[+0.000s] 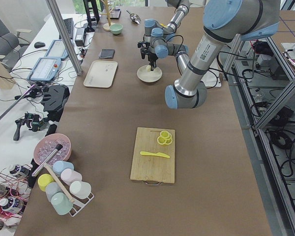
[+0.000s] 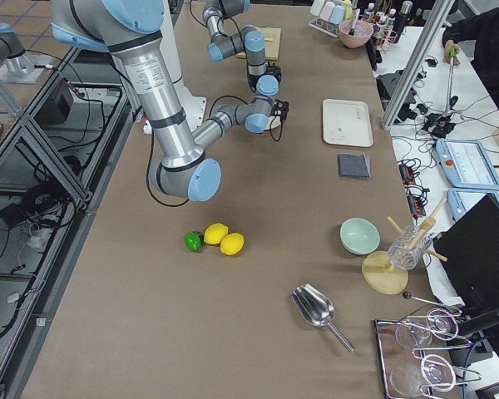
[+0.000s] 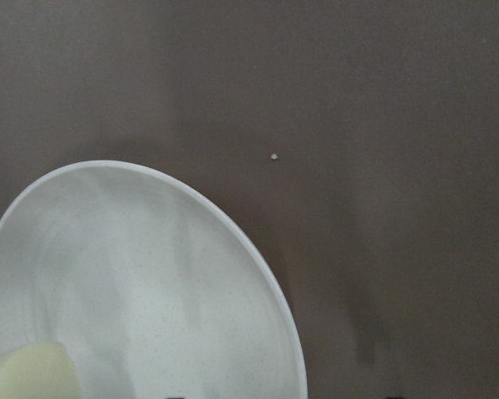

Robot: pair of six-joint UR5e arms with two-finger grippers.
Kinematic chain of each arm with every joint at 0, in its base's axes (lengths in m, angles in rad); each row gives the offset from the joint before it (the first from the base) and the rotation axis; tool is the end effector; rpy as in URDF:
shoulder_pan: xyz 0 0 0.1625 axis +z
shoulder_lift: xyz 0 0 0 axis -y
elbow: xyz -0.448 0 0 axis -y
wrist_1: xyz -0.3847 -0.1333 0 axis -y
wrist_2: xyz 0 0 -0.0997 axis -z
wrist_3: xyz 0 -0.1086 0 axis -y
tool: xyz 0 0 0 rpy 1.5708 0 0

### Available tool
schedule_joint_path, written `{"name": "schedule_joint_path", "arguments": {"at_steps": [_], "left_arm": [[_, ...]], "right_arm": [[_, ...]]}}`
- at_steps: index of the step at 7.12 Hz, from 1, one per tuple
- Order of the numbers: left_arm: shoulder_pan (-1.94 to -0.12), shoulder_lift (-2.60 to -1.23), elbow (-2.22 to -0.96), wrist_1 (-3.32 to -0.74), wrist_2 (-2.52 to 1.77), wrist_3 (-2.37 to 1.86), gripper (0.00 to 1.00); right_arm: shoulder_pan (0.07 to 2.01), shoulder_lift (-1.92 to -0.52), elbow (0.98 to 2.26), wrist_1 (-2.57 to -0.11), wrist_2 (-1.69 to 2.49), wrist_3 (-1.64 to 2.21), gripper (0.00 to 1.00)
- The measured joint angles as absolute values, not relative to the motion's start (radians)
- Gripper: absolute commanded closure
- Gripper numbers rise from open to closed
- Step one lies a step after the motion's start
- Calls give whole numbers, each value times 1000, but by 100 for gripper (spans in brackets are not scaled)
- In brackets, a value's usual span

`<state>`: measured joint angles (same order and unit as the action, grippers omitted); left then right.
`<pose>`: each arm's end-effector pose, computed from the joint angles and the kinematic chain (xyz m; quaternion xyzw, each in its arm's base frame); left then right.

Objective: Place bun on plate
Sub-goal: 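Release the plate with the right gripper while the left holds the bun above, then lower the bun onto the plate and open the left gripper while the right arm retracts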

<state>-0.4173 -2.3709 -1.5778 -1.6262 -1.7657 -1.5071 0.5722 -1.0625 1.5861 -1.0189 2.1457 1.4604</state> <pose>0.6248 -0.3998 0.1903 0.0132 0.4251 -0.1190 0.8972 -0.5304 -0.4300 0.3171 -0.0650 -0.5444 0.0471 0.8350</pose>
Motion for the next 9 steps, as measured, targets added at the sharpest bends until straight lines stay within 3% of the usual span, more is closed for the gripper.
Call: {"name": "schedule_joint_path", "arguments": {"at_steps": [2,4,6,9], "left_arm": [[-416,-2372,-1539,-1662,-1766,-1508,60],[-413,-2372,-1518,-1677,-1766,-1508,24],[-411,-2372,-1511,-1685,-1766,-1506,3],[-439,-2333,-1611,-1660,-1768,-1470,3]], "right_arm": [[684,-1118,1620,-1020,2281,1429,0],[793,-1184,1638,-1021,2388,1344,0],[865,-1252,1662,-1023,2444,1265,0],[951,-1356,1711,-1024,2504,1180,0]]}}
